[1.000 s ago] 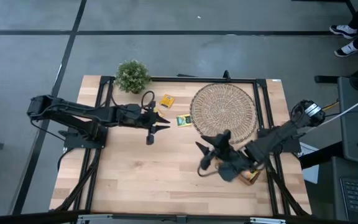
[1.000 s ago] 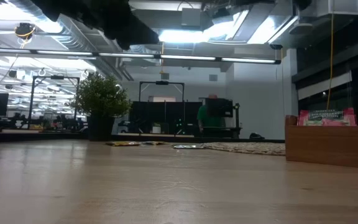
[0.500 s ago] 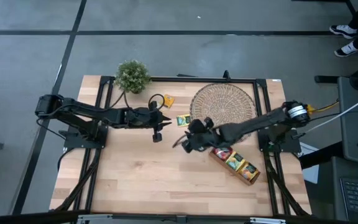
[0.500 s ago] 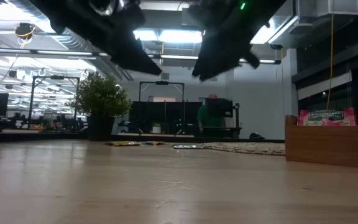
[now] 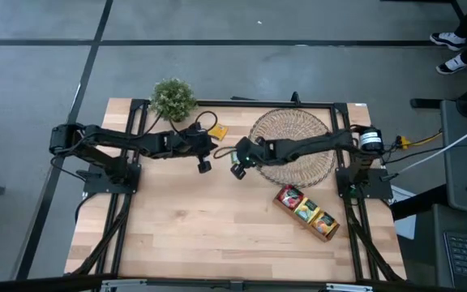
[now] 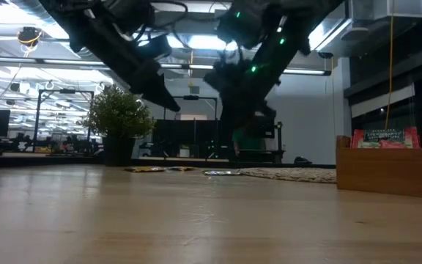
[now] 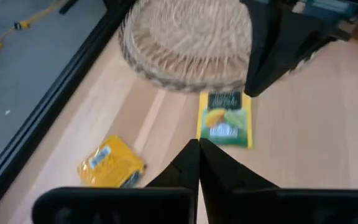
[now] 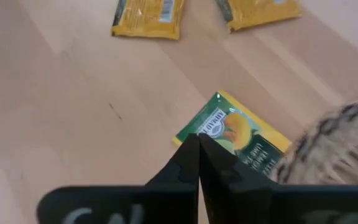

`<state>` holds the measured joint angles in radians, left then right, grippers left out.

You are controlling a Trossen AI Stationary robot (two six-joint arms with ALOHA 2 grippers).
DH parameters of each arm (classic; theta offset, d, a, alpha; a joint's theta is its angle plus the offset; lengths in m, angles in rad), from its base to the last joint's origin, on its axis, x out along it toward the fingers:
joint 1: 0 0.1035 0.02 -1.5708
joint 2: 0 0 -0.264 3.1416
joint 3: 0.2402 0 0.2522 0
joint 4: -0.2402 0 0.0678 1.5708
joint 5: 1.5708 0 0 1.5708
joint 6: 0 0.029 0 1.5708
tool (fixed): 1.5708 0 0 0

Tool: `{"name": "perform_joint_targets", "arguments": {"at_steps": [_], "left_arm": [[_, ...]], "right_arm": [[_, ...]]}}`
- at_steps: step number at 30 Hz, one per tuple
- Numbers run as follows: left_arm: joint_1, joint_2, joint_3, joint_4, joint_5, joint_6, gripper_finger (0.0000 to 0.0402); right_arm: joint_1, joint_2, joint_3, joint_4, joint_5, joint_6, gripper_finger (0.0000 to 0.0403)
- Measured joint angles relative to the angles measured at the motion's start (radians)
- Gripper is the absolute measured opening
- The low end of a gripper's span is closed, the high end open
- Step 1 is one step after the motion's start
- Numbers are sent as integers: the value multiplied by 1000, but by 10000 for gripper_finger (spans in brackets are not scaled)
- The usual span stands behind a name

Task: Pick & Place Tea
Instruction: Put the yellow tea bag into the middle slot of the wooden organizer

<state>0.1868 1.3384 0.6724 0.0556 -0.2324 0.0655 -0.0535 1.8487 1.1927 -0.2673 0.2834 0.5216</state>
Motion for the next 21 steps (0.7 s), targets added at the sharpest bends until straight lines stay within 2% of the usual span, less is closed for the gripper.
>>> {"name": "perform_joint_targets", "arguments": {"at_steps": [5,17,21], "left_arm": [[6,0,0,-55,1,1,3],[6,0,0,-67,3,1,5],[5,0,0,-92,30,1,2]], "right_arm": [[-55,59,0,37,-77,-5,8],[-95,154,0,40,-77,28,4],[-91,167,4,55,-125,57,5]]}}
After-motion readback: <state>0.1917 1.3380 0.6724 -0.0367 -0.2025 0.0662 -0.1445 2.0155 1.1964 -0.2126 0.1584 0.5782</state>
